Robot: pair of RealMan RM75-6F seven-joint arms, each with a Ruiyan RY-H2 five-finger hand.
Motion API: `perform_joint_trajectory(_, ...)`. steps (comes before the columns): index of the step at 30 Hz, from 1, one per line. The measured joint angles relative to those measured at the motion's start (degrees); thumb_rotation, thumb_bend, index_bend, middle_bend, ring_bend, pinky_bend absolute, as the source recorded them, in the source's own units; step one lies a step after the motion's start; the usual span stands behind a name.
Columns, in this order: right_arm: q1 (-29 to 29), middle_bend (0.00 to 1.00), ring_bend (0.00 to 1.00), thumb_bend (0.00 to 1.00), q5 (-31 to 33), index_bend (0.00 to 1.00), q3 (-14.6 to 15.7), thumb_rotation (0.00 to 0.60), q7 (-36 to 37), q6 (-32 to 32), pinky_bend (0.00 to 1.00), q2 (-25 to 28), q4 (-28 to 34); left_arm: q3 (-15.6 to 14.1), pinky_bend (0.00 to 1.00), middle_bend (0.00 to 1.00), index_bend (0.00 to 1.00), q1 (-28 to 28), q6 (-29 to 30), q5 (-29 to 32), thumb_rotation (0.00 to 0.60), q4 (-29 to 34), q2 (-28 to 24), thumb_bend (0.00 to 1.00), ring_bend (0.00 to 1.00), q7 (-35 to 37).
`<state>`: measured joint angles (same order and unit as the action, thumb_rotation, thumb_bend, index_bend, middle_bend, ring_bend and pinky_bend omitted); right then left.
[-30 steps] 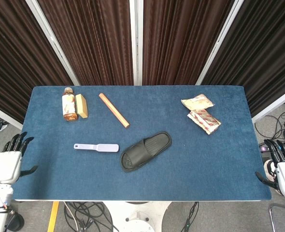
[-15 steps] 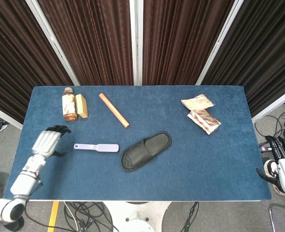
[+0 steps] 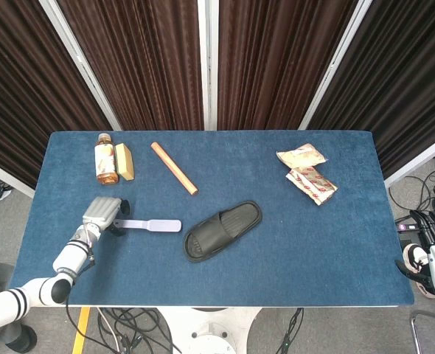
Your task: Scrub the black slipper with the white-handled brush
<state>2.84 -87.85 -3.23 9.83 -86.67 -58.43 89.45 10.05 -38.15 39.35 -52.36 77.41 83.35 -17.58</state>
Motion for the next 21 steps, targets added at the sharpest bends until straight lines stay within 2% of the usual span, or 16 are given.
perform_joint_trajectory(3,-0.1,0.09,0.0,0.08,0.1,0.0,0.1,0.6,0.5,0.0,0.05,0.0,-0.3,-0.9,0.47,0.56,0.53,-1.3,-0.8,2.6,0.6,-0.1,0.5,0.0,0.43,-1.2)
perform_joint_trajectory(11,-0.3,0.1,0.0,0.08,0.3,0.0,0.2,0.6,1.0,0.2,0.05,-0.1,-0.7,-2.6,0.57,0.68,0.64,-2.9,0.3,5.3,0.6,0.7,1.5,0.01,0.55,-2.0)
perform_joint_trajectory(21,-0.4,0.1,0.0,0.08,0.4,0.0,0.2,0.6,1.2,0.1,0.05,0.0,-0.7,-3.7,0.57,0.68,0.64,-5.1,0.3,8.0,0.6,0.0,3.1,0.11,0.56,-2.6)
